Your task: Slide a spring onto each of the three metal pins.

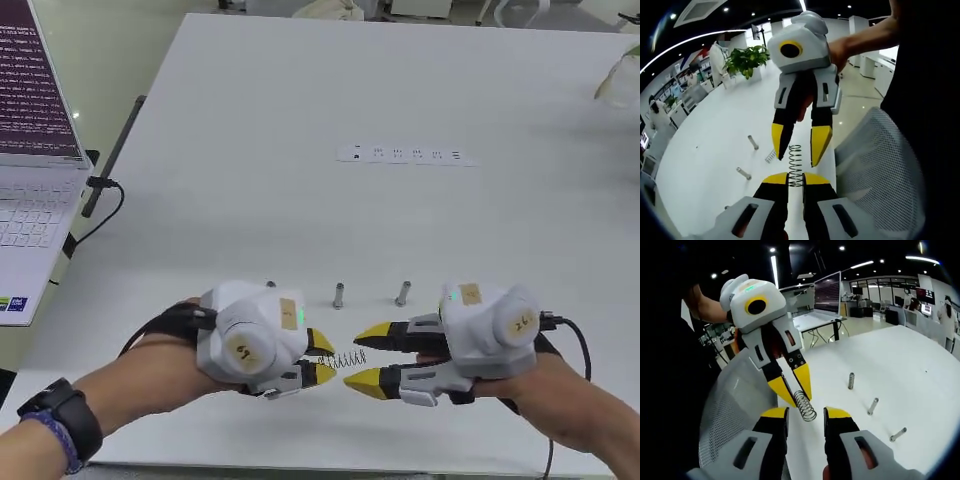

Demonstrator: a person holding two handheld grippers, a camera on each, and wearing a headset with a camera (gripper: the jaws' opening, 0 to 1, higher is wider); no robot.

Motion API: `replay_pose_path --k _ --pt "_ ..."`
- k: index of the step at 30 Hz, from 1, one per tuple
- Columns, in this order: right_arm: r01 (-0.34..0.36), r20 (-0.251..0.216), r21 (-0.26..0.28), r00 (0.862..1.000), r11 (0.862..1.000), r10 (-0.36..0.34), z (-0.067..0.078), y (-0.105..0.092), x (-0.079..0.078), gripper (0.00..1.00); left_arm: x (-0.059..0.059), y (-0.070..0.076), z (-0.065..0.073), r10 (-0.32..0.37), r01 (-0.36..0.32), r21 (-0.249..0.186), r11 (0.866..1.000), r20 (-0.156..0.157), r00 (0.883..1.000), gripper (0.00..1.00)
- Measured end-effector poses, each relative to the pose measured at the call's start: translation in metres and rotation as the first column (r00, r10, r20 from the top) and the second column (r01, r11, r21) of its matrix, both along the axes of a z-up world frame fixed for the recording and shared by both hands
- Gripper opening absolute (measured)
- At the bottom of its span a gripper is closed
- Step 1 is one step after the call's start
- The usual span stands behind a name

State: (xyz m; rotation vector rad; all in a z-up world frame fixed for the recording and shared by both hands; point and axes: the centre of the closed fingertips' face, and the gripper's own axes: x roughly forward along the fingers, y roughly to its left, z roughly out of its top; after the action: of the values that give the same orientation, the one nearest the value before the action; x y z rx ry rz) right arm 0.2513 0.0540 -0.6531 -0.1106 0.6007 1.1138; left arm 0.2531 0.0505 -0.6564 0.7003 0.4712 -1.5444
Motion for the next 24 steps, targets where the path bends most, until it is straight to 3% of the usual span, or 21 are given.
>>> replay_pose_path --k 9,19,24 --pt "-0.051 0.030 -0.012 0.998 0.999 0.051 0.0022 0.0040 -0.0006 0.11 -0.0014 0.0009 0.0016 -0.021 0.021 0.004 1.000 0.012 1.000 0.02" --pt "-0.100 0.036 -0.053 0.994 0.994 0.102 0.0012 0.0063 -0.0061 0.08 -0.0048 -0.0002 -0.0033 -0.046 0.046 0.013 0.999 0.017 0.999 0.02" --pt "-0.109 0.033 -0.083 0.993 0.990 0.112 0.0006 0.0026 -0.0059 0.08 -0.0044 -0.0045 -0.0046 -0.037 0.037 -0.003 0.999 0.013 0.999 0.03"
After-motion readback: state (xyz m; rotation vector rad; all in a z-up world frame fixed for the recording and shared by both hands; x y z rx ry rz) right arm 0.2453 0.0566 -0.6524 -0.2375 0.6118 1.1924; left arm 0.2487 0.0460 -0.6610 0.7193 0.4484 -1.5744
